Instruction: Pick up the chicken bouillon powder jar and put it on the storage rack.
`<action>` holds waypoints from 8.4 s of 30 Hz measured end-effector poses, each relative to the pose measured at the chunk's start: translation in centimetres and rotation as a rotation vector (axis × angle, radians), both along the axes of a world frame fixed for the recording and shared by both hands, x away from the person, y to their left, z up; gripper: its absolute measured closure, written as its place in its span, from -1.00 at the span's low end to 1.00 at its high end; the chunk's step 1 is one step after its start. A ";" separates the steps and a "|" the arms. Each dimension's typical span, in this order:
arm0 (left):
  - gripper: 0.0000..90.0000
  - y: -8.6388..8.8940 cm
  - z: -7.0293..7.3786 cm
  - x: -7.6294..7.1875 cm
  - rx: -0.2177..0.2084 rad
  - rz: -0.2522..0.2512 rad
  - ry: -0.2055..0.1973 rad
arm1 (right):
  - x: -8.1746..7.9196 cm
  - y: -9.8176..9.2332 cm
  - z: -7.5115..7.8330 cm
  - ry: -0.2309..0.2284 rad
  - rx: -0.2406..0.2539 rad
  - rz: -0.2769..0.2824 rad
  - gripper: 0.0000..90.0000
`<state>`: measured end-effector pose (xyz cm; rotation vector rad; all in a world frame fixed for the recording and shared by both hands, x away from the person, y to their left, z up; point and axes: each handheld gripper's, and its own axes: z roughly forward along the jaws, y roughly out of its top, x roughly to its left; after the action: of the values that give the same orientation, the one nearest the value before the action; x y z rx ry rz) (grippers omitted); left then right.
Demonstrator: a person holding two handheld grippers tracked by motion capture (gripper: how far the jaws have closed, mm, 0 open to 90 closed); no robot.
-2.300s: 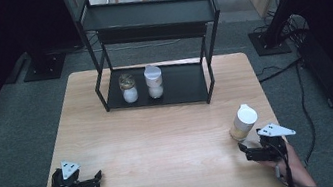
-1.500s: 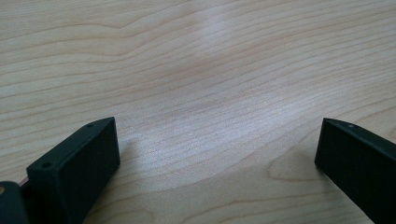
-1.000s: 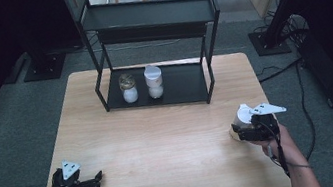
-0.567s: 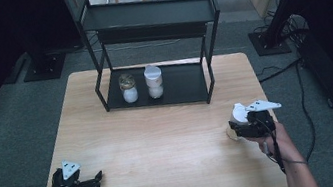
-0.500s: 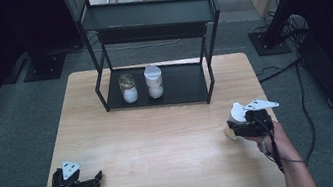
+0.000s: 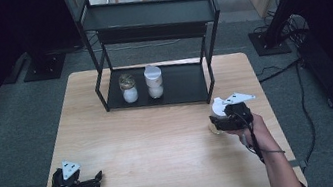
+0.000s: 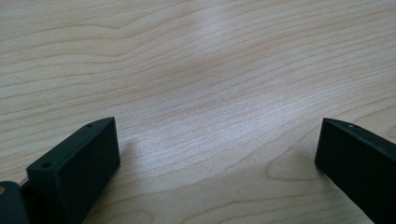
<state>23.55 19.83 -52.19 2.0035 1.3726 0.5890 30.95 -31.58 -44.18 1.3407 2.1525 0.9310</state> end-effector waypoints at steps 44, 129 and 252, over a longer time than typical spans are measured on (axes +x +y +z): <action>-1.00 0.0 0.0 0.0 0.001 -0.014 0.001 | 11.0 7.3 2.8 -0.016 0.007 0.025 -0.32; -1.00 -0.1 0.0 0.0 0.004 -0.036 0.001 | 5.1 6.8 -7.9 -0.042 0.050 -0.013 -0.77; -1.00 -0.2 0.0 0.0 0.004 -0.030 0.000 | -9.1 -6.6 -8.6 0.018 0.019 -0.059 -0.88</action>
<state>23.52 19.67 -52.19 2.0244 1.3402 0.5786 21.85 -38.19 -52.73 1.4193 2.1102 0.9218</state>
